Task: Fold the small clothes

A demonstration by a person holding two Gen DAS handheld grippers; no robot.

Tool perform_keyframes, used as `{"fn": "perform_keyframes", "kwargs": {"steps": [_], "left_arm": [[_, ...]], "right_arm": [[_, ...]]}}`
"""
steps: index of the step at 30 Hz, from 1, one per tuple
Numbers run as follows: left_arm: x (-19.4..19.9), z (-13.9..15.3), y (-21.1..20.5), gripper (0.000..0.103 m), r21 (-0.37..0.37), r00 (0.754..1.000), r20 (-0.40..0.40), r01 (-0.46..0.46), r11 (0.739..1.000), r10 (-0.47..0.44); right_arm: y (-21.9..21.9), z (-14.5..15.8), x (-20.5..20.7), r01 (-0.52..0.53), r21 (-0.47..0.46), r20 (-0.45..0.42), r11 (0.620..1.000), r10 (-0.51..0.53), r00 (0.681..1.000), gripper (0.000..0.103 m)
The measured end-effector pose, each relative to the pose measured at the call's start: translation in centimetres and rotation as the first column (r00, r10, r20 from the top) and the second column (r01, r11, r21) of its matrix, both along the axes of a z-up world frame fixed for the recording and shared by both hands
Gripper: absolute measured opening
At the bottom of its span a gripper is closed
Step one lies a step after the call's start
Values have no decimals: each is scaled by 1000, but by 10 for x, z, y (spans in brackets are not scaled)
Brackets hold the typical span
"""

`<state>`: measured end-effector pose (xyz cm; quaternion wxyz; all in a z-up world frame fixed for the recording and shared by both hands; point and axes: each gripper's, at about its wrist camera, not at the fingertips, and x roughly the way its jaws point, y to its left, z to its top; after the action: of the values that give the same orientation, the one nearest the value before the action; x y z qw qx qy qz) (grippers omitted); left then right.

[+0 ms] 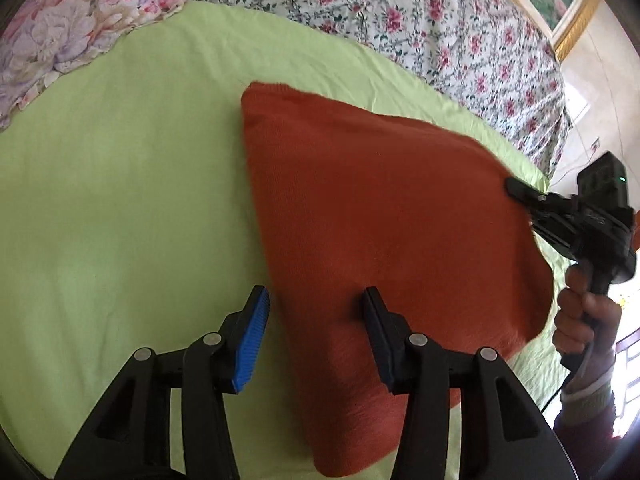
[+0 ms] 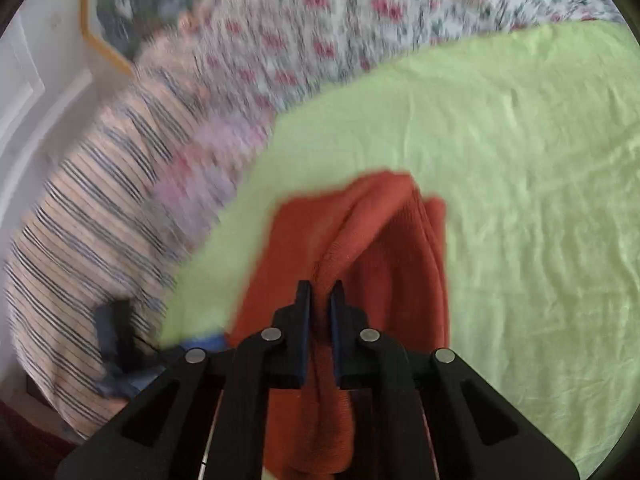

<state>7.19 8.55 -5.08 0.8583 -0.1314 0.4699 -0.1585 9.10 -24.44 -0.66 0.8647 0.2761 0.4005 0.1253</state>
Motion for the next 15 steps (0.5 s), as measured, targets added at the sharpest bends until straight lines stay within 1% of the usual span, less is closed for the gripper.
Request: {"fn": "perform_keyframes", "kwargs": {"steps": [1,3,5,7,10,12,15], "left_arm": [[-1,-2,-1,49,4,1000,-7,1,1000,-1],[2,-9,-10,49,28,1000,-29,6,1000,-5],[2,-15,-13,51,42,999,-40,5,999,-4],[0,-20,-16,51,38,999,-50,3,999,-1],[2,-26,-20,53,34,998,-67,-12,999,14],[0,-27,-23,54,47,998,-66,-16,999,20],[-4,-19,-23,54,46,998,-56,-29,999,32]], "right_arm": [[-5,-10,2,15,-25,-37,1000,-16,999,10],[-11,-39,7,25,-43,-122,999,-31,992,10],[-14,-61,11,24,-84,-175,996,-38,984,10],[-18,-73,13,31,-82,-195,996,-47,980,9],[-23,-78,16,54,-83,-193,995,-69,979,9],[-22,-78,16,59,-99,-194,993,-77,978,9],[-20,-70,11,60,-123,-189,991,-83,979,10]]}}
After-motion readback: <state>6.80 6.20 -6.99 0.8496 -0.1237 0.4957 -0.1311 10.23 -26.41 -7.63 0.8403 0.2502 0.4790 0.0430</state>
